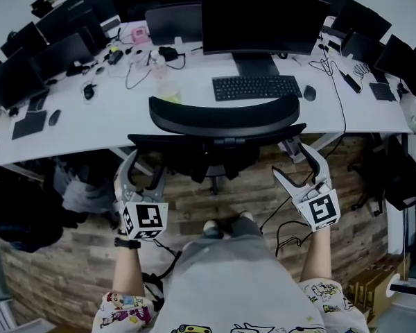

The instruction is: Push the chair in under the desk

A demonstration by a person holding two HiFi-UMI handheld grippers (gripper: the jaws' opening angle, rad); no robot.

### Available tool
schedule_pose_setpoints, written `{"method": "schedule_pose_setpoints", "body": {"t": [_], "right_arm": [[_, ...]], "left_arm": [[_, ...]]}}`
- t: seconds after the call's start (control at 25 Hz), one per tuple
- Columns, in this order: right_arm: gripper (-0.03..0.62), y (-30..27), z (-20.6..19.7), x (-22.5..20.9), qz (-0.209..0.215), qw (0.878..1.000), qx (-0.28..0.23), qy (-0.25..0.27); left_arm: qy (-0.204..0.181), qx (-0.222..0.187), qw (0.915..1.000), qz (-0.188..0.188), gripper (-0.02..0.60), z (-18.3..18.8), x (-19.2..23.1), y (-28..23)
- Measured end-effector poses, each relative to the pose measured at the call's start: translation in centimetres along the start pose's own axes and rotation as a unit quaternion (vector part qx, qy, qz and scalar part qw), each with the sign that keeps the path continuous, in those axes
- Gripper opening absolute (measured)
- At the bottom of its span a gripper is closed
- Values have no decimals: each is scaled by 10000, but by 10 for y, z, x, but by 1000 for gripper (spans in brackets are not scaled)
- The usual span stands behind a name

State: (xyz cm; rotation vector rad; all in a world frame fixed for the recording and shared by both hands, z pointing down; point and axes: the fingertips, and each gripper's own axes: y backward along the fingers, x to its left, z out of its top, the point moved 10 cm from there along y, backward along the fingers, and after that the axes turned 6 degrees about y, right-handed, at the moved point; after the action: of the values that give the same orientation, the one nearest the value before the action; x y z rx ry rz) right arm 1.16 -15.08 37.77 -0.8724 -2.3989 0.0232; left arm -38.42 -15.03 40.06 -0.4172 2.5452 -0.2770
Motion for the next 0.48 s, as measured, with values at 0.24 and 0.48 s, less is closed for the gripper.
{"method": "schedule_pose_setpoints", "body": {"t": [0.24, 0.48], "right_arm": [[273, 15, 11, 26, -77, 9971, -259, -707], [196, 26, 15, 46, -159, 9915, -581, -1153]], "left_arm": [[1199, -360, 9916, -321, 281, 7, -24, 24], [2163, -662, 9718, -665, 245, 17, -43, 42]]}}
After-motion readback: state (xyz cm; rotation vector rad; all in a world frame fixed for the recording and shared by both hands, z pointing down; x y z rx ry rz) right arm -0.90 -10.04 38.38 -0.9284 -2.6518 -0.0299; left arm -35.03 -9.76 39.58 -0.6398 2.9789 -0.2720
